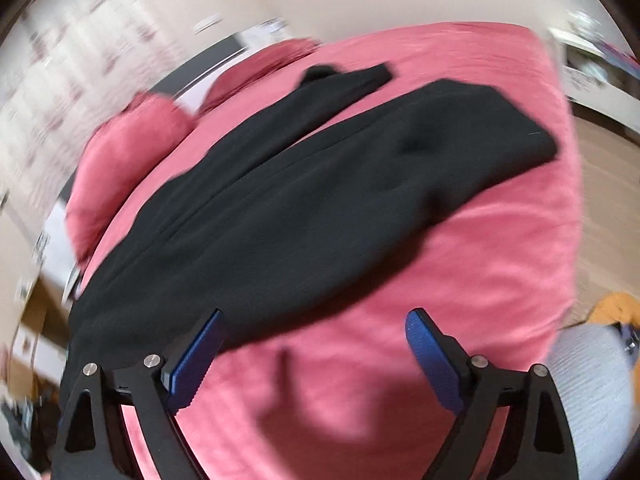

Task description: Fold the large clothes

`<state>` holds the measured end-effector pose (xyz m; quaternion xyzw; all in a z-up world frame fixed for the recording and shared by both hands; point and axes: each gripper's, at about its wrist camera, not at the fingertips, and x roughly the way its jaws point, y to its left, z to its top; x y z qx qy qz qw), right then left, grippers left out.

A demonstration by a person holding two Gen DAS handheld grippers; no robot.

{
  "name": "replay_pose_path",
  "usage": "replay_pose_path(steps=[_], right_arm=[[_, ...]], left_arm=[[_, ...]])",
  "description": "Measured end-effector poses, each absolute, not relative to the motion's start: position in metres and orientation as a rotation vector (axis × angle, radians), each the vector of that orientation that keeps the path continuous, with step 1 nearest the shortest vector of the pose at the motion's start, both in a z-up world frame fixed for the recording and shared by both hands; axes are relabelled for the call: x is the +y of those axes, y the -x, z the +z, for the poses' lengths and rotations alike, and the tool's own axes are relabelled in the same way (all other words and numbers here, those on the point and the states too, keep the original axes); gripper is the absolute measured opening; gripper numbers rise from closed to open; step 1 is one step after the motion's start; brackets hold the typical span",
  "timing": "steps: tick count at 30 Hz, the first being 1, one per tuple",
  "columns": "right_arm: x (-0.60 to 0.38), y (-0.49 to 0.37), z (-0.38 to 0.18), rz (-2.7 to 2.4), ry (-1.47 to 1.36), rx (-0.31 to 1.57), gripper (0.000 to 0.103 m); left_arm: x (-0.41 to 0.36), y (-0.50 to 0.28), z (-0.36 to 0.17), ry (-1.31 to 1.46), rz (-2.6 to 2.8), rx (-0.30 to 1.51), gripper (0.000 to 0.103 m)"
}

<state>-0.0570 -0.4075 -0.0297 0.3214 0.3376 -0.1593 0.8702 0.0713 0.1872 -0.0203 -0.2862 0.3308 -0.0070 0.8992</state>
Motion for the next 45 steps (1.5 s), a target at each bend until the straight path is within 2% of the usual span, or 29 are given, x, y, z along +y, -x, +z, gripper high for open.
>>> replay_pose_path(steps=[4,11,15,21,26,27,28,29,31,32,34,40,45], right_arm=[[-0.456,0.069,-0.025,-0.451,-0.696,0.658,0.093],[-0.509,0.080,-0.038,-0.558,-0.821,0.616,0.093],[-0.530,0.081,-0.056,-0.527,-0.995,0.551,0.083],[-0.551,0.060,-0.067,-0.453,-1.043,0.489,0.066],[-0.572,0.050,-0.078,-0.420,-1.096,0.445,0.060],[-0.575,0.049,-0.079,-0.421,-1.100,0.434,0.048],[-0.576,0.050,-0.080,-0.424,-1.098,0.431,0.021],[-0.577,0.049,-0.081,-0.414,-1.105,0.430,0.014],[-0.577,0.050,-0.080,-0.389,-1.111,0.410,0.011],[-0.577,0.052,-0.078,-0.371,-1.106,0.386,0.011],[-0.577,0.057,-0.072,-0.353,-1.097,0.341,0.010],[-0.590,0.084,-0.067,-0.352,-1.170,0.240,0.008],[-0.597,0.086,-0.049,-0.370,-1.079,0.324,0.008]], left_arm=[[0.201,-0.081,-0.036,0.731,0.016,0.705,0.101],[0.203,-0.096,-0.042,0.691,0.072,0.725,0.099],[0.205,-0.105,-0.053,0.722,0.043,0.766,0.085],[0.206,-0.109,-0.056,0.703,0.044,0.752,0.076],[0.198,-0.111,-0.055,0.679,0.021,0.738,0.071],[0.196,-0.113,-0.055,0.672,0.013,0.737,0.065],[0.194,-0.113,-0.055,0.664,0.008,0.736,0.058],[0.193,-0.113,-0.054,0.654,0.003,0.735,0.055],[0.191,-0.112,-0.053,0.637,-0.007,0.732,0.039],[0.191,-0.112,-0.053,0.635,-0.006,0.733,0.036],[0.195,-0.111,-0.052,0.640,0.000,0.729,0.016],[0.205,-0.099,-0.032,0.676,-0.067,0.647,0.010],[0.208,-0.084,-0.011,0.679,-0.147,0.576,0.010]])
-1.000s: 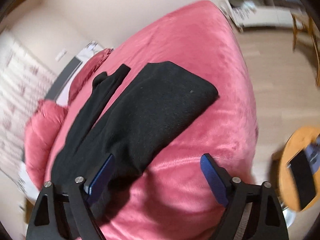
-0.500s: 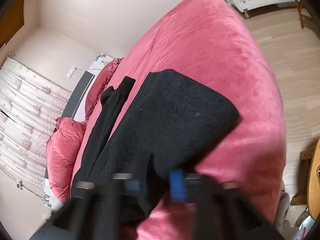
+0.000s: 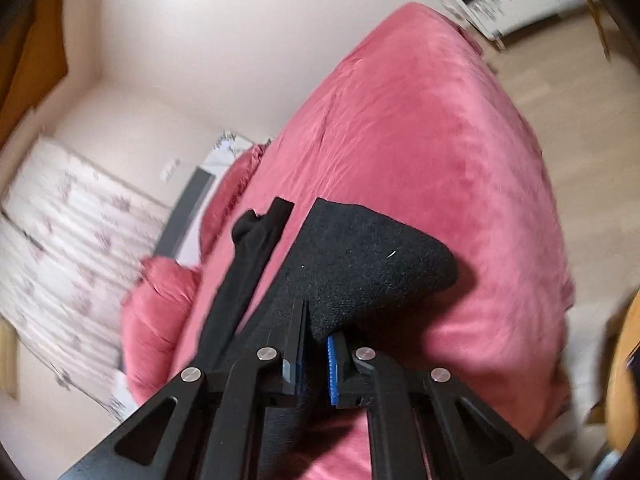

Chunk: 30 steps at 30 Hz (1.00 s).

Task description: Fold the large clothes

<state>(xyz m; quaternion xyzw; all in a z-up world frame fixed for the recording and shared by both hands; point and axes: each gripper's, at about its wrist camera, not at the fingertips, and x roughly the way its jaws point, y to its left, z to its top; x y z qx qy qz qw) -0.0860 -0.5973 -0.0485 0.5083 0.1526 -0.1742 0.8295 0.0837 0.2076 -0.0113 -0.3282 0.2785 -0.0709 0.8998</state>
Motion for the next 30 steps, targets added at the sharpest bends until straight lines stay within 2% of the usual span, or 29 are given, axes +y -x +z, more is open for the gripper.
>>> replay_pose_path(steps=[2,3,4,5,6,7,8,9,10,12,13,14,15,18,25,29,30], right_arm=[[-0.593,0.083,-0.048,-0.376,-1.063,0.361,0.012],[-0.591,0.081,-0.052,-0.380,-1.081,0.375,0.021],[-0.589,0.084,-0.057,-0.383,-1.103,0.382,0.034],[-0.588,0.085,-0.063,-0.394,-1.138,0.402,0.035],[-0.587,0.084,-0.069,-0.402,-1.163,0.427,0.035],[-0.588,0.083,-0.072,-0.402,-1.170,0.447,0.036],[-0.589,0.082,-0.072,-0.408,-1.166,0.459,0.037],[-0.590,0.080,-0.073,-0.411,-1.170,0.474,0.040],[-0.592,0.077,-0.075,-0.405,-1.183,0.484,0.040],[-0.595,0.073,-0.080,-0.399,-1.205,0.495,0.040],[-0.597,0.071,-0.080,-0.393,-1.211,0.492,0.036],[-0.599,0.069,-0.079,-0.381,-1.211,0.481,0.031],[-0.601,0.065,-0.076,-0.356,-1.207,0.470,0.013],[-0.602,0.057,-0.056,-0.343,-1.157,0.463,0.008],[-0.595,0.070,0.019,-0.279,-0.996,0.351,0.006],[-0.597,0.075,0.020,-0.302,-0.971,0.376,0.007],[-0.598,0.072,0.012,-0.344,-0.966,0.433,0.011]], left_arm=[[0.208,-0.080,-0.012,0.678,-0.150,0.591,0.010],[0.207,-0.080,-0.013,0.675,-0.149,0.602,0.010],[0.206,-0.082,-0.015,0.669,-0.142,0.618,0.011],[0.205,-0.083,-0.017,0.663,-0.135,0.634,0.011],[0.204,-0.086,-0.021,0.670,-0.131,0.650,0.015],[0.204,-0.088,-0.025,0.685,-0.128,0.662,0.032],[0.204,-0.090,-0.029,0.702,-0.130,0.676,0.042],[0.203,-0.095,-0.035,0.729,-0.131,0.694,0.058],[0.202,-0.098,-0.039,0.743,-0.125,0.704,0.061],[0.197,-0.106,-0.045,0.733,-0.106,0.746,0.059],[0.195,-0.110,-0.045,0.715,-0.099,0.760,0.036],[0.193,-0.113,-0.046,0.684,-0.079,0.778,0.021],[0.192,-0.115,-0.044,0.647,-0.060,0.795,0.012],[0.194,-0.105,-0.027,0.655,-0.085,0.734,0.011],[0.216,-0.073,0.012,0.741,-0.191,0.638,0.010],[0.214,-0.074,-0.001,0.665,-0.152,0.731,0.010],[0.213,-0.075,-0.010,0.646,-0.137,0.775,0.010]])
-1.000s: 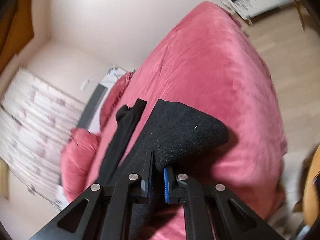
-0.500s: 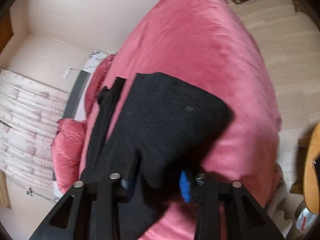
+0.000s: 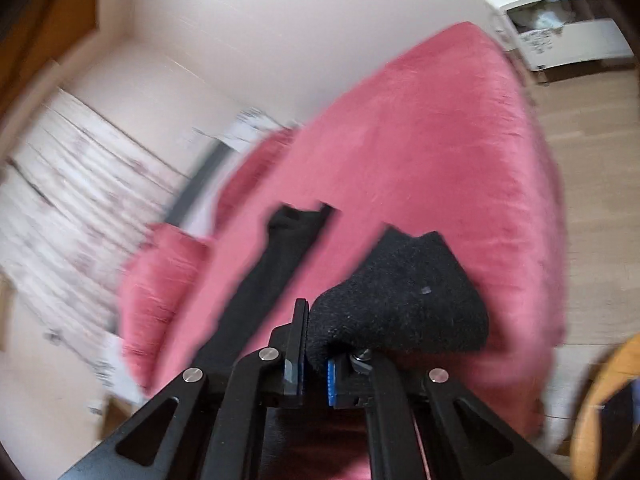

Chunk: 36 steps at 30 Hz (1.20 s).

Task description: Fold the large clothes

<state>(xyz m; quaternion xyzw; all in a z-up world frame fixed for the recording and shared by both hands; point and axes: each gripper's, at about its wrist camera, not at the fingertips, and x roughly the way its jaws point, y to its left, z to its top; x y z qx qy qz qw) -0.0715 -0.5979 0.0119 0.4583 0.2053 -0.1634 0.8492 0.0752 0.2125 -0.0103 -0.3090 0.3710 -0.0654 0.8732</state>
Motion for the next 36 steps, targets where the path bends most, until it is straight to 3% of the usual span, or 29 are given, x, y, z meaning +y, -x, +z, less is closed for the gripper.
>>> replay_pose_path(steps=[4,8,13,21,26,28,30,33,35,36], right_arm=[[-0.607,0.071,-0.040,-0.475,-1.052,0.660,0.026],[-0.621,0.107,-0.061,-0.608,-1.152,0.600,0.032],[-0.641,0.114,-0.048,-0.668,-1.129,0.544,0.034],[-0.643,0.038,-0.008,-0.540,-0.814,0.668,0.038],[-0.650,-0.021,-0.014,-0.512,-0.715,0.782,0.039],[-0.654,-0.040,-0.020,-0.520,-0.691,0.819,0.039],[-0.654,-0.055,-0.025,-0.525,-0.667,0.855,0.039],[-0.653,-0.072,-0.033,-0.530,-0.605,0.905,0.039],[-0.650,-0.079,-0.032,-0.514,-0.545,0.907,0.027],[-0.648,-0.081,-0.030,-0.502,-0.509,0.905,0.007]], left_arm=[[0.213,-0.078,-0.021,0.655,-0.094,0.851,0.015],[0.209,-0.057,-0.001,0.583,-0.037,0.775,0.020],[0.197,-0.049,0.011,0.482,0.047,0.746,0.021],[0.220,-0.028,0.019,0.518,0.287,0.675,0.021],[0.223,-0.025,0.034,0.510,0.312,0.608,0.041],[0.201,-0.033,0.039,0.432,0.253,0.600,0.054],[0.169,-0.046,0.039,0.351,0.169,0.609,0.060],[0.119,-0.069,0.029,0.232,0.030,0.654,0.061],[0.095,-0.084,0.022,0.183,-0.030,0.681,0.061],[0.080,-0.095,0.017,0.157,-0.056,0.699,0.061]])
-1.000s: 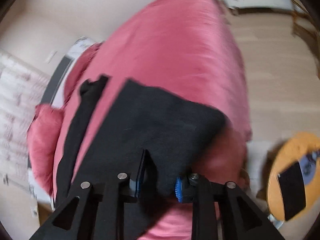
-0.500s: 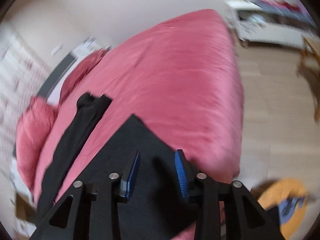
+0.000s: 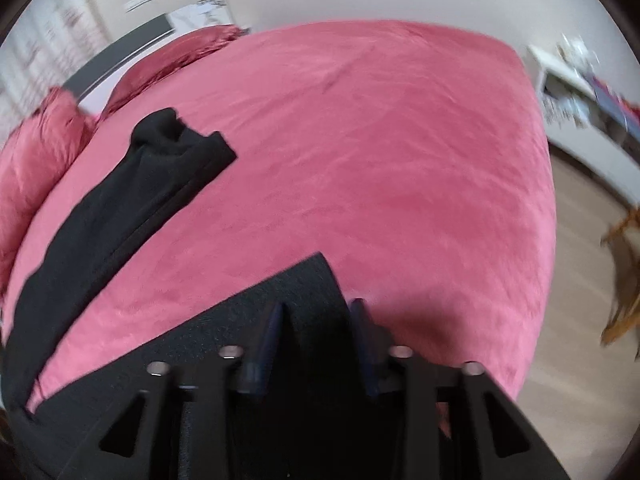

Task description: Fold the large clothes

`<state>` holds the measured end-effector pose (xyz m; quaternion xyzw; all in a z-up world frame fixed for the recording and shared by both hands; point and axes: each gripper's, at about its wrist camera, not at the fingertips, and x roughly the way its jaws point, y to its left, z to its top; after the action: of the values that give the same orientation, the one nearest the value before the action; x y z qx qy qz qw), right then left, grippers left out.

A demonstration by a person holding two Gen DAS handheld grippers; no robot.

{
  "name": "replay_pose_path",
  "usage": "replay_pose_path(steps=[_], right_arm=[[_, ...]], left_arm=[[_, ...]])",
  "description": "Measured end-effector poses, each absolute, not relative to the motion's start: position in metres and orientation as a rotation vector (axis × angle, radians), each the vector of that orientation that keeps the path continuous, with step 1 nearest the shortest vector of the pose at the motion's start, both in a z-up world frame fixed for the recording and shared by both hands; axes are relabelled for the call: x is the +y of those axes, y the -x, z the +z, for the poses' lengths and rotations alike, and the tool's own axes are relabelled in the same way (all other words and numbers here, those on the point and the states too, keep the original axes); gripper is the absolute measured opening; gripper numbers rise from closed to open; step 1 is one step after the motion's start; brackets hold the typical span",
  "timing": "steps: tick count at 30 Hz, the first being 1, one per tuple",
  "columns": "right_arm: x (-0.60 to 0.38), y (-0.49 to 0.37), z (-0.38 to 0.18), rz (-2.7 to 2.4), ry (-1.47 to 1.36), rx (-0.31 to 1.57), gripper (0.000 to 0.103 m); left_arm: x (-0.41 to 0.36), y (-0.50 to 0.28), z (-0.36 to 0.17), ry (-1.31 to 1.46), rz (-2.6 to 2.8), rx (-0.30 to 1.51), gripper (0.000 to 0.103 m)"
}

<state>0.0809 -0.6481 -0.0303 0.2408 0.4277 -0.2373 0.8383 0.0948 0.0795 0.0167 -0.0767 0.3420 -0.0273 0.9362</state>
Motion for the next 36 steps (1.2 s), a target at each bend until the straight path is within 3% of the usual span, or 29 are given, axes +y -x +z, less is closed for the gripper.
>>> replay_pose_path(steps=[1,6,10,13,14,16,20,22,25,27,28,29,36], right_arm=[[-0.646,-0.084,-0.028,-0.481,-0.468,0.908,0.003],[-0.640,-0.087,-0.001,-0.497,-0.328,0.849,0.000],[-0.654,-0.087,0.029,-0.533,-0.350,0.726,0.000],[-0.666,-0.092,0.029,-0.425,-0.438,0.744,0.001],[-0.667,-0.091,0.026,-0.403,-0.455,0.764,0.004],[-0.670,-0.088,0.014,-0.386,-0.472,0.828,0.033],[-0.670,-0.076,-0.011,-0.376,-0.487,0.906,0.035],[-0.667,-0.076,-0.024,-0.377,-0.490,0.949,0.035],[-0.659,-0.074,-0.035,-0.376,-0.454,0.970,0.038],[-0.652,-0.073,-0.032,-0.370,-0.427,0.956,0.032],[-0.647,-0.073,-0.030,-0.373,-0.382,0.958,0.018],[-0.642,-0.073,-0.028,-0.376,-0.323,0.968,0.012],[-0.633,-0.068,-0.017,-0.381,-0.191,0.936,0.006]], left_arm=[[0.070,-0.102,0.014,0.146,-0.077,0.710,0.061],[0.024,-0.140,0.011,0.094,-0.156,0.709,0.061],[-0.002,-0.163,0.010,0.039,-0.187,0.706,0.066],[-0.009,-0.178,0.004,-0.005,-0.168,0.701,0.066],[-0.008,-0.179,0.003,-0.008,-0.153,0.698,0.066],[-0.002,-0.184,-0.006,-0.012,-0.108,0.704,0.067],[0.016,-0.181,-0.036,0.023,-0.017,0.749,0.071],[0.028,-0.177,-0.042,0.085,-0.013,0.751,0.081],[0.040,-0.175,-0.046,0.159,0.009,0.744,0.088],[0.038,-0.173,-0.046,0.158,0.008,0.741,0.088],[0.036,-0.172,-0.046,0.152,0.010,0.741,0.088],[0.035,-0.173,-0.047,0.148,0.012,0.742,0.088],[0.034,-0.172,-0.042,0.145,0.021,0.750,0.088]])
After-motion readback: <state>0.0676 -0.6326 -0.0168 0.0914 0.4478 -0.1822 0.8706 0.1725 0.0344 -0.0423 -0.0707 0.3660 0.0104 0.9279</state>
